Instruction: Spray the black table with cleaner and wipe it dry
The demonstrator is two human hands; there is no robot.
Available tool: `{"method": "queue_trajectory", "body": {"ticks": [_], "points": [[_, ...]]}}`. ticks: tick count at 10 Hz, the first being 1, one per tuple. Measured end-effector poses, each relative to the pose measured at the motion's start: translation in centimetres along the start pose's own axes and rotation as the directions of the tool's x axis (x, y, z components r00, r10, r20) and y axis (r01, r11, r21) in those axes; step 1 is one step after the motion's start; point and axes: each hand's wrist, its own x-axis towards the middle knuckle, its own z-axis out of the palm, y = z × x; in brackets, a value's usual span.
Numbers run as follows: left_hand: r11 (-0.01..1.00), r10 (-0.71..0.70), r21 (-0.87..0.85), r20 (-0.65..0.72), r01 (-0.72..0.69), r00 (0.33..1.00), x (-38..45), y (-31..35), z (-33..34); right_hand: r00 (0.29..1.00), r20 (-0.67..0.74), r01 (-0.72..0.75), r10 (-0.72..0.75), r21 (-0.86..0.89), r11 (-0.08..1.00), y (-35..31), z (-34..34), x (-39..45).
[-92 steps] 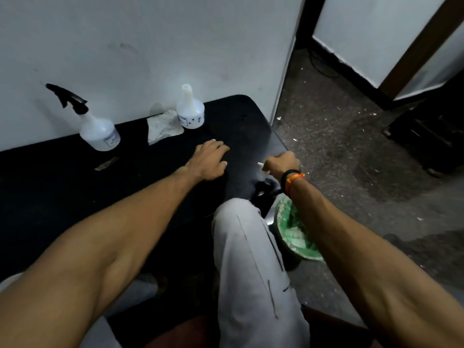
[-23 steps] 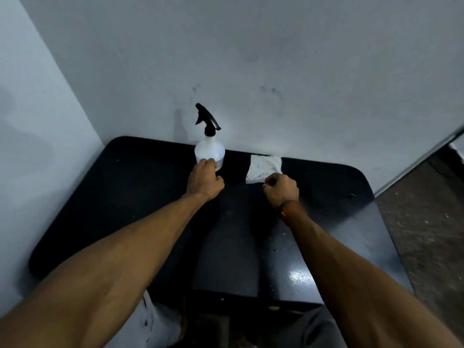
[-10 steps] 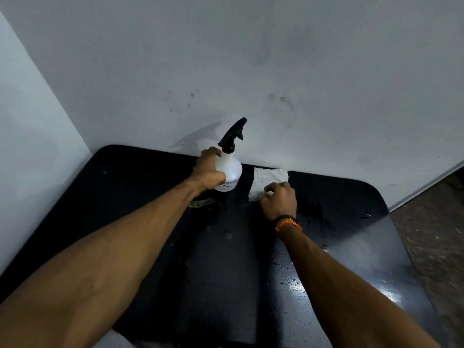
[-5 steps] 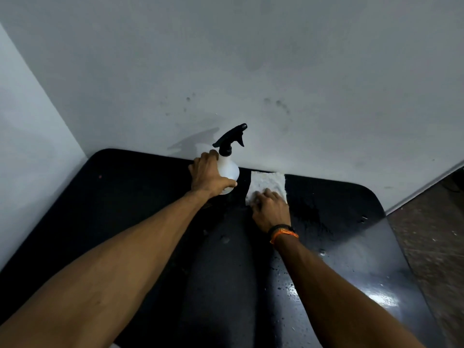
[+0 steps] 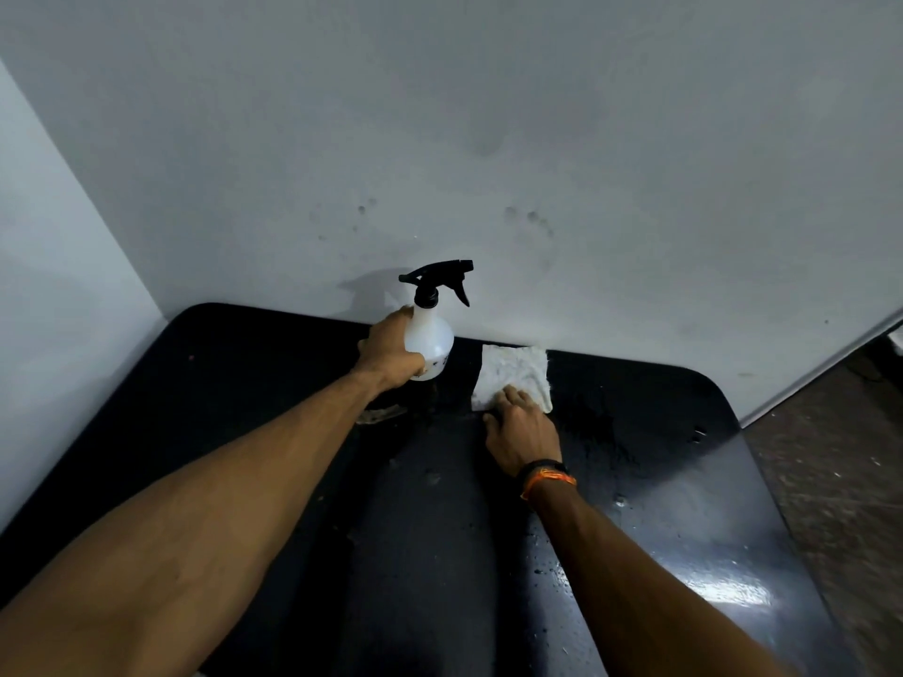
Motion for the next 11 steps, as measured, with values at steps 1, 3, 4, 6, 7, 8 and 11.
{"method": "queue_trajectory", "body": {"ticks": [1, 3, 4, 6, 7, 8, 11], "points": [[0.999, -0.036, 0.006, -0.042, 0.036, 0.999, -0.4, -0.4, 0.3, 1.0, -0.005, 0.0, 0.0, -0.003, 1.0, -0.1, 0.1, -0.6], [0.997, 0.01, 0.072, -0.115, -0.002, 0.993, -0.8, -0.6, 0.7, 1.0, 0.002, 0.004, -0.004, -0.009, 1.0, -0.1, 0.0, -1.2], [0.995, 0.015, 0.097, -0.127, -0.003, 0.992, -0.6, -0.3, 0.9, 1.0, -0.001, 0.021, -0.021, -0.006, 1.0, 0.2, 0.0, -1.1], [0.99, 0.005, 0.14, -0.078, 0.006, 0.997, -0.1, -0.3, 0.1, 0.999, 0.032, 0.023, -0.023, -0.014, 1.0, 0.7, -0.5, -1.1], [0.984, -0.03, 0.171, -0.078, 0.043, 0.997, -0.7, -0.1, 0.2, 0.997, 0.075, 0.031, -0.029, -0.03, 0.999, 0.2, -1.4, -1.4], [0.986, -0.058, 0.147, -0.109, 0.074, 0.992, -2.5, 0.4, -0.1, 0.997, 0.081, 0.015, -0.011, -0.043, 0.999, -0.7, -3.3, -2.3], [0.875, 0.138, 0.474, -0.036, -0.104, 0.99, -10.6, 3.3, -2.5, 0.998, 0.055, -0.038, 0.037, 0.026, 0.999, -3.4, -11.2, -7.9]]}}
